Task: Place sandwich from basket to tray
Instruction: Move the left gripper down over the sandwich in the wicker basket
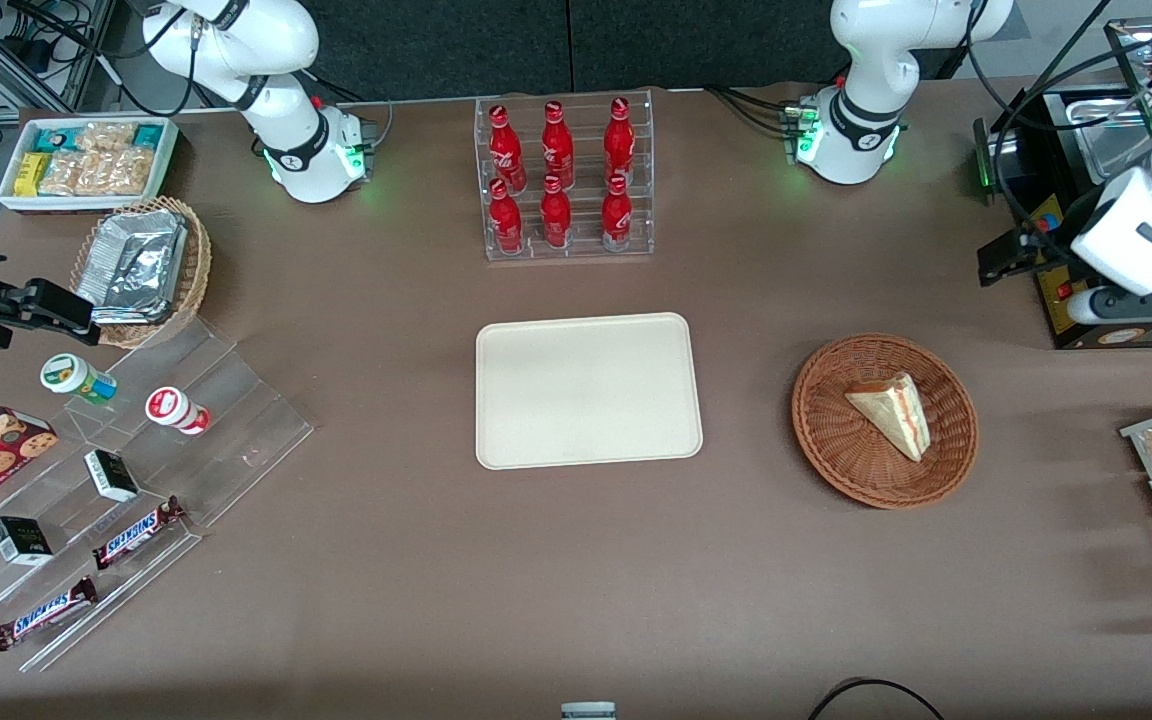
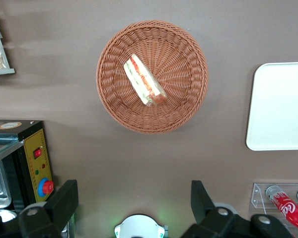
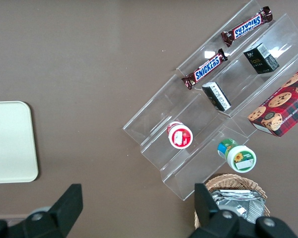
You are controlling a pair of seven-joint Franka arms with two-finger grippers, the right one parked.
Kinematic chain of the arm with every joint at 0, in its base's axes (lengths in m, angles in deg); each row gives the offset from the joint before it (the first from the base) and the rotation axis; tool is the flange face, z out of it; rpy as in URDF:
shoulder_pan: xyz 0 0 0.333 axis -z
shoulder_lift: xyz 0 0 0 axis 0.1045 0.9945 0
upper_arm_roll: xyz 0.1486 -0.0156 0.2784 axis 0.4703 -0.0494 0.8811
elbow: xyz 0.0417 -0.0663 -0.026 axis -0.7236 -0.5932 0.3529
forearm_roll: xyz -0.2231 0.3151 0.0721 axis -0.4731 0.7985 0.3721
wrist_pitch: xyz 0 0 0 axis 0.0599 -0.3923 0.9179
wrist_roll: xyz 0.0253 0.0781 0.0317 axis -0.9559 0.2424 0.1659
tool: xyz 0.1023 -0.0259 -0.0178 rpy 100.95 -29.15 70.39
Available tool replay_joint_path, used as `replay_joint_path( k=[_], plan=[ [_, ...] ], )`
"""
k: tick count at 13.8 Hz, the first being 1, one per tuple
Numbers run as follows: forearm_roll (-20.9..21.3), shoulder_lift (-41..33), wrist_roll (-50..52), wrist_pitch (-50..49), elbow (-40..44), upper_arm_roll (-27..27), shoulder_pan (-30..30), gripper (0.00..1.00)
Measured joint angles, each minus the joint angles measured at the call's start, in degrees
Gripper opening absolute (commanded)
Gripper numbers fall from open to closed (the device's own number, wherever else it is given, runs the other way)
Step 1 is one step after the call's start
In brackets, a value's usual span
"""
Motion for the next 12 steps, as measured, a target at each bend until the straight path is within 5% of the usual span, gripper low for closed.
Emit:
replay_joint_path(
  k=[6, 12],
  plan=[
    [-0.1, 0.3, 0.0, 1.4, -2.6, 0.2, 0.0, 1.00],
    [-0.1, 1.8, 6.3, 21.8, -19.6, 1.3, -0.7, 1.00]
  ],
)
